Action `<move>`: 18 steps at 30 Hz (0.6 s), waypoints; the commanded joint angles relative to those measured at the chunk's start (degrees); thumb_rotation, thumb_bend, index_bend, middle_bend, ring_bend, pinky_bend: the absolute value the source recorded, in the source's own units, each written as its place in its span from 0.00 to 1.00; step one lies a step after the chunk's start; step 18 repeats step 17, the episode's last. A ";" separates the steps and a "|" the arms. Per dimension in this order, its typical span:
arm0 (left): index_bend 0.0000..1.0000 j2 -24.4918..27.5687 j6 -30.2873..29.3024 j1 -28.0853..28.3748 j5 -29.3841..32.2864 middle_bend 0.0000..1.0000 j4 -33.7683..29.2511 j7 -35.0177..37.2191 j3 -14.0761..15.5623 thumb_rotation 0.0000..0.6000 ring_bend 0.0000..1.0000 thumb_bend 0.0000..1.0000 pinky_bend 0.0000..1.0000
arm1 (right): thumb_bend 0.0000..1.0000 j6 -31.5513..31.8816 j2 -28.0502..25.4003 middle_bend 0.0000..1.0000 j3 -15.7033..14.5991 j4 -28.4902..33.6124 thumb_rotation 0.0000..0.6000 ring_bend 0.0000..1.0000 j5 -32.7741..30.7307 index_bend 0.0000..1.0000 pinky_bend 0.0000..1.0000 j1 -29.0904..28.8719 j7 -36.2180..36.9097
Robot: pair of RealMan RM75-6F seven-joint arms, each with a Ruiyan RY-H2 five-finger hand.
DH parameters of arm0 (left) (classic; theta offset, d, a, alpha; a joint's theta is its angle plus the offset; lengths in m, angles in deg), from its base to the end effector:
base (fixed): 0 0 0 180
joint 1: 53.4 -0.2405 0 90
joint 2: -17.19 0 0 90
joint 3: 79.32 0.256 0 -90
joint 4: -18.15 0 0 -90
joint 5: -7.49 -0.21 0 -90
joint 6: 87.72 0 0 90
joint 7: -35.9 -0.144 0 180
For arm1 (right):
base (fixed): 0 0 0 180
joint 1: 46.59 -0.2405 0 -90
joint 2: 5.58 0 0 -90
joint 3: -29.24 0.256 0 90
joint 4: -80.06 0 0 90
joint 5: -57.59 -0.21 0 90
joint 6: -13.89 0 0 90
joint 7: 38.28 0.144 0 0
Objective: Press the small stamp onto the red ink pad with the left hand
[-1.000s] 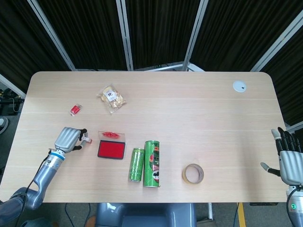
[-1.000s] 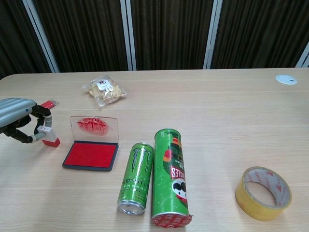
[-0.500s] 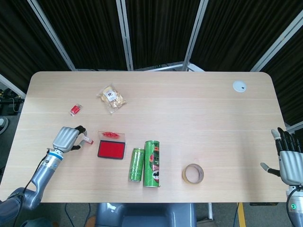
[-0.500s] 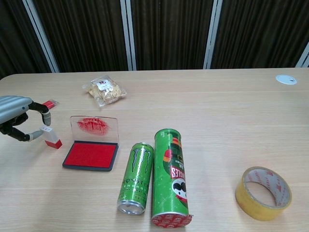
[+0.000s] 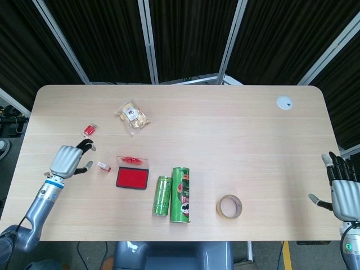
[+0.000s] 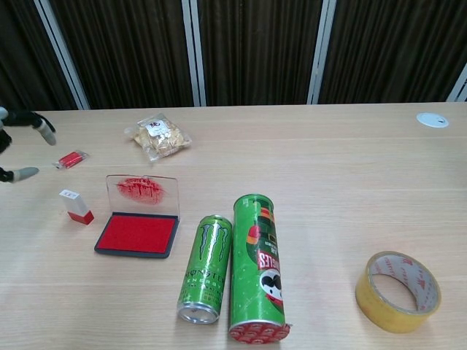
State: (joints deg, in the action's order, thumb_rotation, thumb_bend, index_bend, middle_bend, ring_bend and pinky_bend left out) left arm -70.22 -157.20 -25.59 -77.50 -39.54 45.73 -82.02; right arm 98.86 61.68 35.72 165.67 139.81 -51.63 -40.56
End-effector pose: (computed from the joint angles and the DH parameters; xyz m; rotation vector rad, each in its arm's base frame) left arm -0.2990 0.3208 0.0517 -1.6796 -0.8289 -0.9525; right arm -0.3322 -0.1960 0.1663 1.3125 -0.8102 0.8411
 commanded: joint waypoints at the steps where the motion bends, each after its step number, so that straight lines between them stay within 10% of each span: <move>1: 0.07 6.04 -6.18 -3.61 0.67 0.00 -7.02 0.34 -1.58 1.00 0.41 0.01 0.51 | 0.00 0.37 -0.35 0.00 -0.09 0.65 1.00 0.00 0.40 0.00 0.00 0.14 0.22; 5: 0.00 12.61 -8.27 -7.13 2.15 0.00 -16.80 -4.93 -0.63 1.00 0.00 0.00 0.01 | 0.00 0.72 -1.04 0.00 -0.16 2.00 1.00 0.00 0.83 0.00 0.00 0.29 0.58; 18: 0.00 20.55 -16.58 -15.35 2.74 0.00 -35.58 -14.59 1.73 1.00 0.00 0.00 0.00 | 0.00 1.07 -2.33 0.00 -0.31 3.62 1.00 0.00 2.28 0.00 0.00 0.08 1.67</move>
